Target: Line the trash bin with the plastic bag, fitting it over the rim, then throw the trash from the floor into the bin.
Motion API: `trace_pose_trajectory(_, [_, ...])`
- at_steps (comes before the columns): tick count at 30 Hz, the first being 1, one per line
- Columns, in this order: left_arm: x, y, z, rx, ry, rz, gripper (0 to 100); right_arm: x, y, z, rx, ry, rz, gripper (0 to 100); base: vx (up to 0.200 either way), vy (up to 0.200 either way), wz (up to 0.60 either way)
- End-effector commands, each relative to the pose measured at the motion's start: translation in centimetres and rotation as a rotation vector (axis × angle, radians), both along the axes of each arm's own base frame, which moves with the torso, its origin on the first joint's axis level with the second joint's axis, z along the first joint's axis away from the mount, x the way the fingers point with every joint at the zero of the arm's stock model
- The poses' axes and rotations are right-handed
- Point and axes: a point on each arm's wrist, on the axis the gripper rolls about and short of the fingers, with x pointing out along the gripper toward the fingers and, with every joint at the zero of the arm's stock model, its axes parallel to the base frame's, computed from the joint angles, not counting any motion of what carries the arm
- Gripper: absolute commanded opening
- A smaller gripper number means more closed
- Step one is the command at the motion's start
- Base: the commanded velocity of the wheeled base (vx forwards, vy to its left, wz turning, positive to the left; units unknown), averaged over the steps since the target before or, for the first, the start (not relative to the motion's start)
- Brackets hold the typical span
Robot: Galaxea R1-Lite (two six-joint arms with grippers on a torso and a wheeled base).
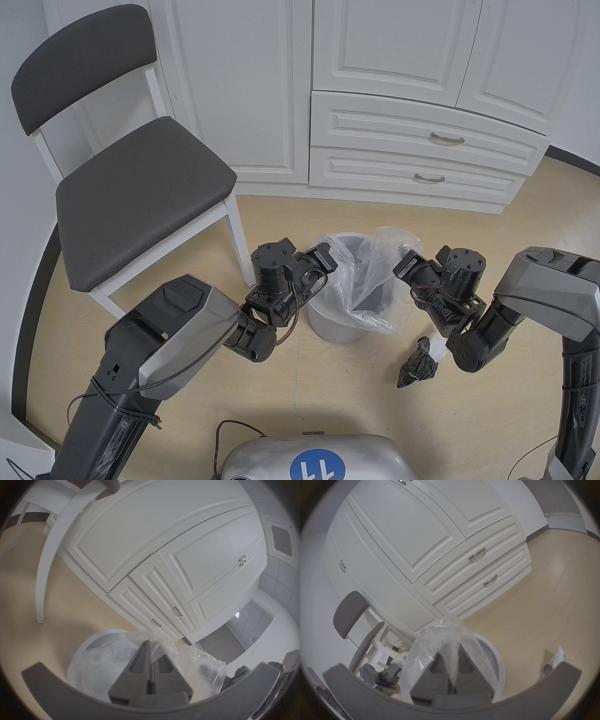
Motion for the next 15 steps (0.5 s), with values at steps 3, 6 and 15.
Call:
trace_pose_trajectory(3, [0.2, -3.4, -2.1, 0.01, 0.031, 0.049, 0, -0.3, -0.7, 2.3, 0.021, -0.053, -0.013, 0, 0.0, 0.0, 0.0])
trace_pose_trajectory(6, [1.2, -4.2, -3.1, 0.048, 0.094, 0.125, 0, -0.3, -0.7, 2.3, 0.022, -0.056, -0.013, 0, 0.0, 0.0, 0.0])
trace_pose_trajectory(15, [1.6, -3.6, -2.3, 0.075, 0.114, 0.162, 0, -0.1, -0.4, 0.7, -0.006, -0.017, -0.008, 0, 0.0, 0.0, 0.0])
